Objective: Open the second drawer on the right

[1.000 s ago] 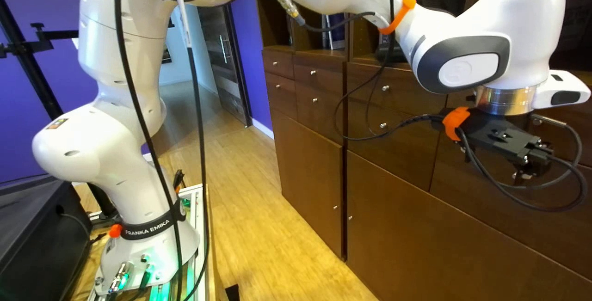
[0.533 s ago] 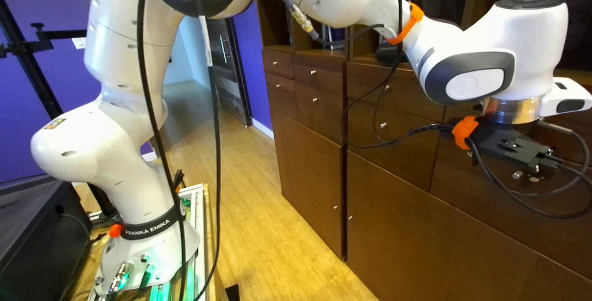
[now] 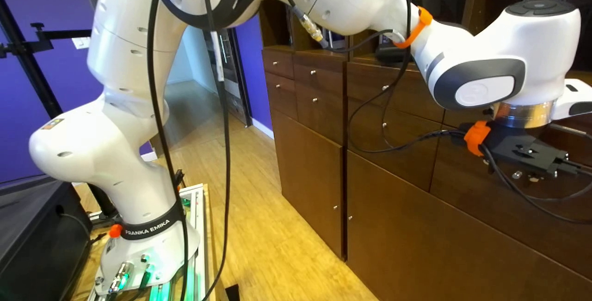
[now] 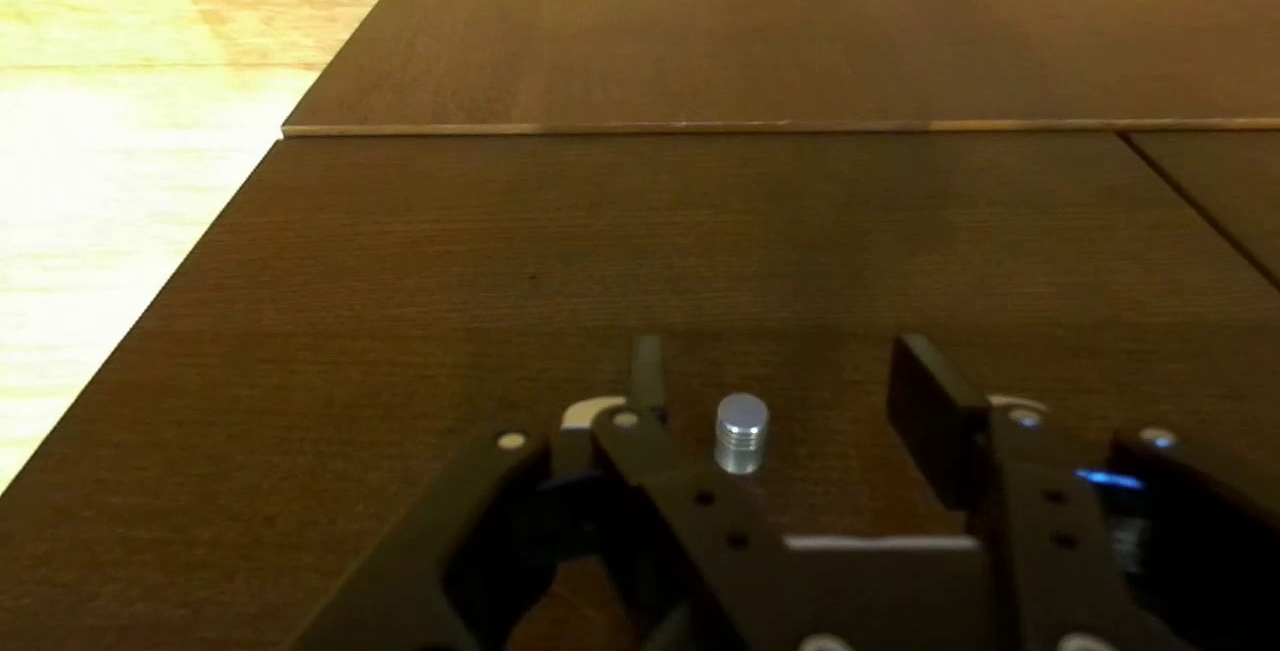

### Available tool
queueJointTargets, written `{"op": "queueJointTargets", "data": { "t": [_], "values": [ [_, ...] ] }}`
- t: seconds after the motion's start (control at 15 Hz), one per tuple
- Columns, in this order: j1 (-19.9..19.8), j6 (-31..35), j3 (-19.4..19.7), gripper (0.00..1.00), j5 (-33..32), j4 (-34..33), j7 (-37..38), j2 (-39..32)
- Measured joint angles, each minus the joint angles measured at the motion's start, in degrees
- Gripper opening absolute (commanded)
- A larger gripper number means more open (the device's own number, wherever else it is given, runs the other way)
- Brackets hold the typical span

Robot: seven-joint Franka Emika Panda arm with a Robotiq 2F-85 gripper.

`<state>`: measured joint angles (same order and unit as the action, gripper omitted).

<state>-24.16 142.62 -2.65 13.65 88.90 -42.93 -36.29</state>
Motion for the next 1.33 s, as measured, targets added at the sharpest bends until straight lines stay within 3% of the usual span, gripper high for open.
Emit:
{"op": "queueJointTargets", "data": {
  "t": [0.2,0.33,0.53,0.6,0.67,1.33],
  "values": [
    [-0.65,1.38,-0.78,0.43,0.13,-1.13,-0.78,-1.11],
    [-1.26,2.14,-1.56,0.38,0.38,-1.79,-1.32,-1.77],
    [-1.97,2.26,-2.26,0.19,0.48,-2.29,-1.93,-2.32],
    [-2.13,2.27,-2.41,0.05,0.50,-2.33,-2.11,-2.40],
    [-2.22,2.27,-2.49,0.00,0.50,-2.35,-2.25,-2.45],
    [-2.03,1.18,-2.35,0.04,0.34,-2.41,-2.44,-2.27]
  ]
}}
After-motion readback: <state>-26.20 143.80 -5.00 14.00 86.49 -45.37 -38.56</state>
